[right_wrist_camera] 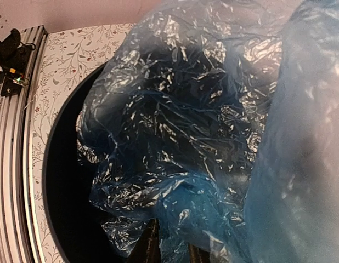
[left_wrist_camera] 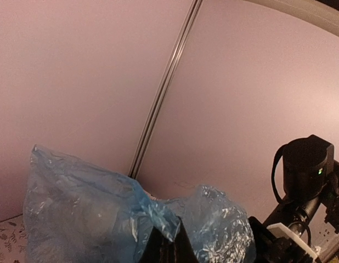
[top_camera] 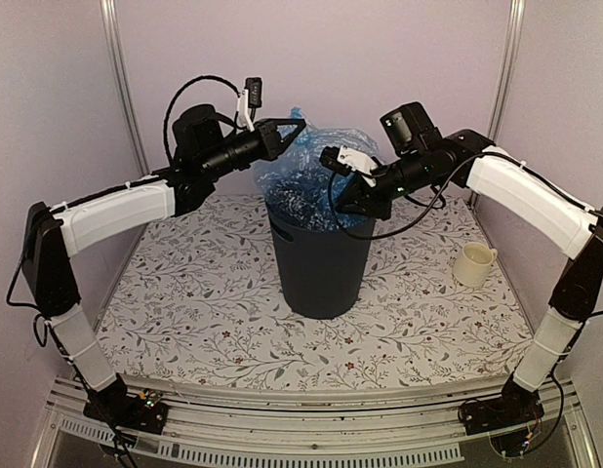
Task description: Put the trash bags into the trash bin
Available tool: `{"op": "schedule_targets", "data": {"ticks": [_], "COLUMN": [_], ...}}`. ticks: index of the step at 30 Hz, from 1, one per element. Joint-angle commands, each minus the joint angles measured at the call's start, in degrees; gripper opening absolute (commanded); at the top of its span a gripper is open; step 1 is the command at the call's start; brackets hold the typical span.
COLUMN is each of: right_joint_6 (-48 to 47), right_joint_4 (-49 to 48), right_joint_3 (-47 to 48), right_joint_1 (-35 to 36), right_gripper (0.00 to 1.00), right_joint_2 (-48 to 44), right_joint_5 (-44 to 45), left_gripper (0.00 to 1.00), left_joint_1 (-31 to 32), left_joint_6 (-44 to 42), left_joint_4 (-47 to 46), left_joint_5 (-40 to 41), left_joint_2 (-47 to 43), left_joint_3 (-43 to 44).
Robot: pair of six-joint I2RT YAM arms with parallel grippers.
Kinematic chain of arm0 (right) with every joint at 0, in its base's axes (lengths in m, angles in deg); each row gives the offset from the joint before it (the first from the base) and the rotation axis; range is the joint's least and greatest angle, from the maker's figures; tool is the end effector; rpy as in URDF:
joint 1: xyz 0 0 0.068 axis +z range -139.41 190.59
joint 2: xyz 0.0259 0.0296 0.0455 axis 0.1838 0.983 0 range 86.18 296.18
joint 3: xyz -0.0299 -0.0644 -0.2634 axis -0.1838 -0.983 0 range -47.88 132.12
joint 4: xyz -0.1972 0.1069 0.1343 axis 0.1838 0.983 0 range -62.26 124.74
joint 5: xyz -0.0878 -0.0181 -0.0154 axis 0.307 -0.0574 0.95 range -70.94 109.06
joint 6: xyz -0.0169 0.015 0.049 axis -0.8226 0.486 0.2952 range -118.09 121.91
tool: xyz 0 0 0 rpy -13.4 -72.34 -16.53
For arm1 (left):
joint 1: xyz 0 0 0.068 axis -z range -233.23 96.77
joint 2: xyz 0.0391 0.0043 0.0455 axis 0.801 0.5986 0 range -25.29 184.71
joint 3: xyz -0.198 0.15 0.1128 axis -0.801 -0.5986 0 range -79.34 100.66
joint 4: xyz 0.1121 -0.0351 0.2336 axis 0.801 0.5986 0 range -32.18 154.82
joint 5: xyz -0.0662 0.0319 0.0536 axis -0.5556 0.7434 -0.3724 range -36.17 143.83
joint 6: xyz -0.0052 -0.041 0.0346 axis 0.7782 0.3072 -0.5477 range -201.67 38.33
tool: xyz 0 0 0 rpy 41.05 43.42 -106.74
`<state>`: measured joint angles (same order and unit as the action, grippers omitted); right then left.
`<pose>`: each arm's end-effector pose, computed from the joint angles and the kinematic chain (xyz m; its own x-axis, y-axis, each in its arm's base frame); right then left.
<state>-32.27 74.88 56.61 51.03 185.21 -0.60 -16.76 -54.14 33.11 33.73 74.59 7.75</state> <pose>0.2814 0.2556 0.3858 0.0319 -0.6678 -0.7436 -0.9478 0.2159 -0.2346 0.3326 -0.2611 0.4001 -0.2357 -0.3655 -0.9005 0.8115 0.4358 -0.3893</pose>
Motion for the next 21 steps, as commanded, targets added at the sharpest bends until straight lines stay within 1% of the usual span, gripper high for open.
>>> {"op": "schedule_targets", "data": {"ticks": [1, 3, 5, 8, 9, 10, 14, 15, 16, 18, 19, 21], "right_joint_6": [-3.33, -5.38, -7.66, -9.05, -8.80, -8.41, -0.87, 0.63, 2.32, 3.90, 4.27, 6.18], "right_joint_4": [2.72, 6.35, 9.29, 11.30, 11.25, 10.72, 6.37, 4.99, 3.82, 2.24, 1.23, 0.15], "right_joint_3": [-0.73, -0.01, 0.67, 1.17, 1.53, 1.97, 4.30, 4.41, 4.16, 2.96, 2.17, 1.21], "right_joint_1": [-0.06, -0.09, -0.11, -1.76, -3.66, -7.59, -20.55, -22.82, -24.28, -25.75, -26.37, -27.52], "right_gripper": [0.29, 0.36, 0.41, 0.44, 0.44, 0.44, 0.42, 0.42, 0.44, 0.49, 0.54, 0.58], "right_joint_2": [-6.62, -7.75, -8.61, -9.86, -10.24, -10.59, -11.04, -11.04, -11.12, -10.98, -10.88, -10.15], "right_joint_5": [-9.44, -14.58, -17.63, -19.71, -21.58, -24.42, -34.84, -34.97, -33.66, -27.77, -25.75, -23.20], "left_gripper": [0.00, 0.00, 0.00, 0.00, 0.00, 0.00, 0.00, 0.00, 0.00, 0.00, 0.00, 0.00], "left_joint_1": [0.05, 0.21, 0.42, 0.71, 0.79, 0.84, 0.97, 0.96, 0.97, 0.97, 0.97, 0.97], "left_joint_6": [0.70, 0.83, 0.81, 0.78, 0.65, 0.42, -1.70, -2.61, -3.51, -5.49, -6.34, -7.65], "left_joint_4": [-2.02, -2.33, -2.32, -1.41, -0.87, -0.11, 3.42, 4.61, 5.72, 8.60, 10.74, 15.25], "left_joint_5": [0.09, 0.10, 0.46, 0.50, 0.14, -0.55, -3.32, -4.00, -5.01, -7.92, -9.30, -10.80], "left_joint_2": [-5.17, -6.79, -8.26, -9.60, -9.75, -9.98, -11.99, -12.71, -13.56, -15.02, -15.84, -17.29], "left_joint_3": [-5.59, -8.06, -10.19, -12.15, -12.28, -12.29, -12.53, -12.63, -12.64, -12.37, -11.96, -11.59]}}
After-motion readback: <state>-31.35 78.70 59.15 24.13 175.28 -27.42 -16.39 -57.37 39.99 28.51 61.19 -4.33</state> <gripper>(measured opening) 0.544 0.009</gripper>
